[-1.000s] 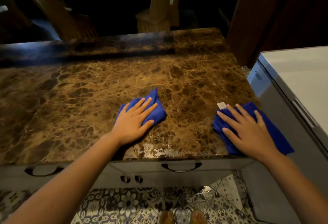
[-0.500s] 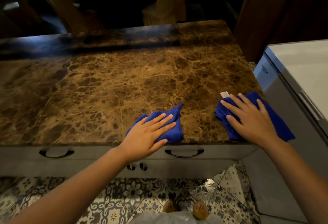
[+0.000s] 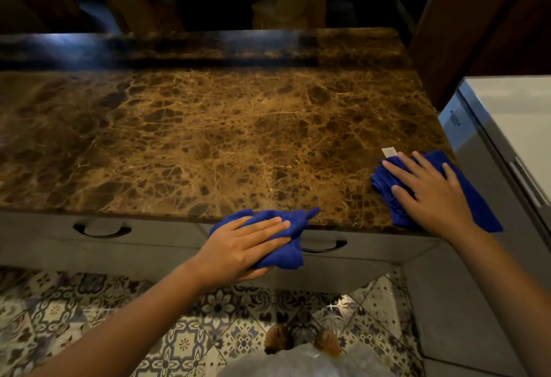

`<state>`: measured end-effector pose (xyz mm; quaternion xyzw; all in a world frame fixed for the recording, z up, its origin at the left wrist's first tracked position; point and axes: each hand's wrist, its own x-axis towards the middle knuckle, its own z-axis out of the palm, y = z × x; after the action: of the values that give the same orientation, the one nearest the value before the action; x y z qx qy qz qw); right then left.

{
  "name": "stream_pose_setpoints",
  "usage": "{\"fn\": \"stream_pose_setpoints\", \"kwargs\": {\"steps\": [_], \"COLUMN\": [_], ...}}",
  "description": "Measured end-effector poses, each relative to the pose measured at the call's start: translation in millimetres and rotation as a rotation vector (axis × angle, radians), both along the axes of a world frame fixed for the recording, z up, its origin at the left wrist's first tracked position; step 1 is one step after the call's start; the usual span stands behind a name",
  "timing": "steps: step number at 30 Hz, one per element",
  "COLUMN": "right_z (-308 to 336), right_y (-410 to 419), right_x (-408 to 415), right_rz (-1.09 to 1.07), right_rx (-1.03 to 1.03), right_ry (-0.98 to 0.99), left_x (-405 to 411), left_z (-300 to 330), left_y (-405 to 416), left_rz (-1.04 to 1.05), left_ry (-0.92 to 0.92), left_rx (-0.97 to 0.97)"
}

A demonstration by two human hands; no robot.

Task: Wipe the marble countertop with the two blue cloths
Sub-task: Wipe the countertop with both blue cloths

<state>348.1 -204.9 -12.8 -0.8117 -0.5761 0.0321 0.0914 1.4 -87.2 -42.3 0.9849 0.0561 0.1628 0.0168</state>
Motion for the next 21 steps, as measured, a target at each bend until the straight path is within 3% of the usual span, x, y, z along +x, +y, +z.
{"fn": "stream_pose_setpoints", "kwargs": {"steps": [3,6,8,12,16,21], "right_z": [0,0,1,2,1,-2], "right_y": [0,0,0,0,0,0], "right_x": [0,0,0,0,-1,0], "right_rz": [0.001,-0.002,0.001,-0.001,-0.009,-0.007], "right_rx": [-0.002,-0.003,-0.003,-0.002,0.003,-0.008], "right_ry": [0.002,0.001,-0.001,0.002,-0.003,-0.014], "left_x": [-13,-5,13,57,101,148], "left_z": [12,35,48,38,25,28], "left_y": [-1,31,67,145,186,208], "left_rz": [0.076,0.318,0.487,0.689,0.658,0.575], "left_ry": [-0.135,-0.305,-0.322,-0.079,0.141,0.267], "left_rx": [-0.104,-0.231,-0.309,-0.387,-0.201,-0.185]}}
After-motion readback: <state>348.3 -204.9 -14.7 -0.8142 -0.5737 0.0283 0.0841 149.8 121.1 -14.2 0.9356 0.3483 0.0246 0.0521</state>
